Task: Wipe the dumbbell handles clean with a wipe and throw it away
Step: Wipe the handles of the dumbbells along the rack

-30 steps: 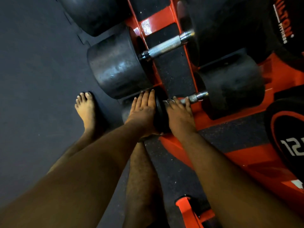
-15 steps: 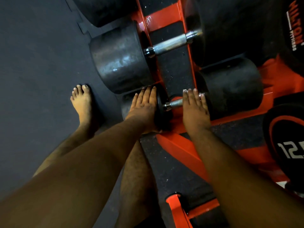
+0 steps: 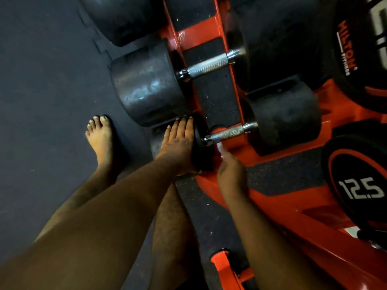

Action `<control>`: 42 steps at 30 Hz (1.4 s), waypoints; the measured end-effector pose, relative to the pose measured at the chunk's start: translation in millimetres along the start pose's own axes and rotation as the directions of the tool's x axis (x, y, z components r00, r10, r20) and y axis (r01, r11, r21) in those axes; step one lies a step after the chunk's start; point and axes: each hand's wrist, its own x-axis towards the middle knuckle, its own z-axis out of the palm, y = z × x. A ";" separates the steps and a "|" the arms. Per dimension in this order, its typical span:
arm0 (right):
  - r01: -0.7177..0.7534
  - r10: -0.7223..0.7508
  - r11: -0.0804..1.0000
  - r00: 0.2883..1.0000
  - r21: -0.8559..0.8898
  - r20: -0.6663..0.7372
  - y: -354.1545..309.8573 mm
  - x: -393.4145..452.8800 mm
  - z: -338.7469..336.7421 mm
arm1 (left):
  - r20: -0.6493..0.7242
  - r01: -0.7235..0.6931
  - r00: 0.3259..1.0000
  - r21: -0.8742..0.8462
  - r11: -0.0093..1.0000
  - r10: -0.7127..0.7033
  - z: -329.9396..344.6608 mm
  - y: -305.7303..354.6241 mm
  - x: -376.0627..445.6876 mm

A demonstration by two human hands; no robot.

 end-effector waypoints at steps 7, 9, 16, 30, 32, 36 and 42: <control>-0.138 0.488 0.448 0.865 0.883 -0.112 -46.8 22.7 -29.2 | 0.002 0.015 1.000 0.018 1.000 -0.015 3.2 -0.8 4.0; -0.125 0.571 0.285 0.819 0.950 -0.063 -41.1 44.8 -13.9 | -0.002 0.019 1.000 0.025 1.000 -0.019 3.8 -0.7 3.6; -0.135 0.453 0.543 0.878 0.829 -0.153 22.4 66.7 42.3 | 0.012 0.020 1.000 0.036 0.999 -0.020 -2.3 3.2 1.9; 0.018 0.161 0.473 0.981 0.881 -0.106 -74.9 -154.8 -24.0 | 0.023 -0.005 1.000 -0.297 0.955 0.013 -121.8 93.1 -188.9; 0.076 0.145 0.438 0.977 0.896 -0.154 -90.3 -201.1 -45.6 | -0.024 -0.073 0.997 -0.333 0.940 0.068 -145.4 116.0 -233.6; 0.187 0.095 0.399 0.965 0.898 -0.243 -114.3 -268.7 -82.4 | -0.121 -0.175 0.983 -0.353 0.919 0.141 -180.9 151.5 -291.8; 0.373 0.065 0.369 0.903 0.851 -0.424 -135.1 -345.4 -109.6 | -0.173 -0.340 0.939 -0.322 0.884 0.298 -212.6 189.8 -341.1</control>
